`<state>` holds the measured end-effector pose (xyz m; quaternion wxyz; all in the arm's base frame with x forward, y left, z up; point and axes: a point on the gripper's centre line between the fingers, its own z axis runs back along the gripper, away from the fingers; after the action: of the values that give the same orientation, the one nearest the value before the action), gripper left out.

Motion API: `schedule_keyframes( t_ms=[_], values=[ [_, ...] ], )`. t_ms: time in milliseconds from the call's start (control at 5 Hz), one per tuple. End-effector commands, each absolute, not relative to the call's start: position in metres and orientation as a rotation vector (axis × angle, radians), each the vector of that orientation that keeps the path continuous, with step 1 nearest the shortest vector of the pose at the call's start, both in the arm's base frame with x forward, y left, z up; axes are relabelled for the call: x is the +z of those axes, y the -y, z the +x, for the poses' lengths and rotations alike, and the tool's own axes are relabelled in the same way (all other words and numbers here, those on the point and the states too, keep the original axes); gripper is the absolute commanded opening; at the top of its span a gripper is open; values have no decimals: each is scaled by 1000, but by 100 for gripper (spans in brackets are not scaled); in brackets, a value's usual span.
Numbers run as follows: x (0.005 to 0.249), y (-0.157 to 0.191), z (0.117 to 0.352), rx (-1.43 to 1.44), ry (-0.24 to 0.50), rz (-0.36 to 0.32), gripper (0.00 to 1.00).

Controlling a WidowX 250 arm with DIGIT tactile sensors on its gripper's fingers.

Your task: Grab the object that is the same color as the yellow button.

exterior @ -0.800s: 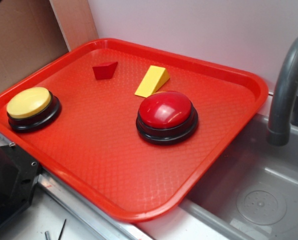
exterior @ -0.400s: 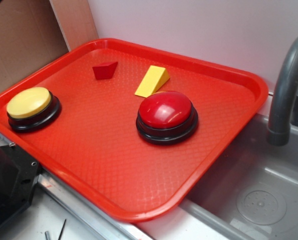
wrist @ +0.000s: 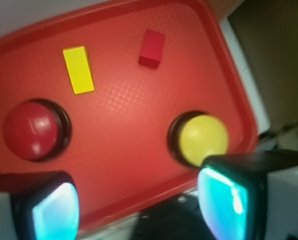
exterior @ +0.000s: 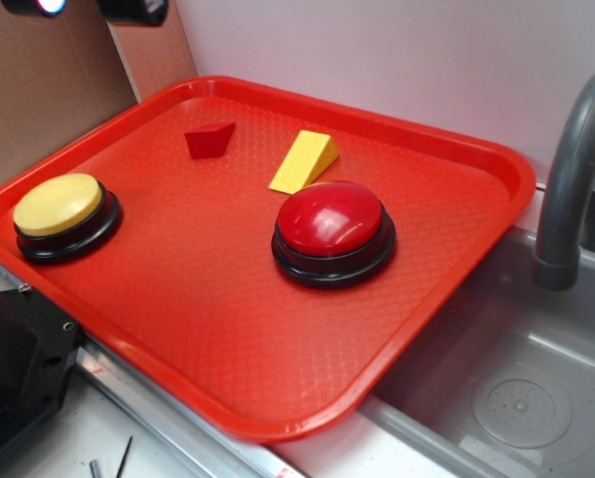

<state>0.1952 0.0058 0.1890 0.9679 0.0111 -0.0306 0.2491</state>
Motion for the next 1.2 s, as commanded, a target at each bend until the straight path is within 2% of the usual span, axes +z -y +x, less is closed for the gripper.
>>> schedule_keyframes(
  t_ms=[0, 200, 400, 600, 800, 1000],
  values=[
    [207, -15, 218, 581, 155, -6, 100],
    [207, -15, 218, 581, 155, -6, 100],
    [161, -4, 267, 381, 110, 90, 100],
    [127, 1, 297, 361, 105, 104, 100],
    [99, 0, 297, 360, 111, 116, 100],
    [85, 1, 290, 349, 175, 82, 100]
  ],
)
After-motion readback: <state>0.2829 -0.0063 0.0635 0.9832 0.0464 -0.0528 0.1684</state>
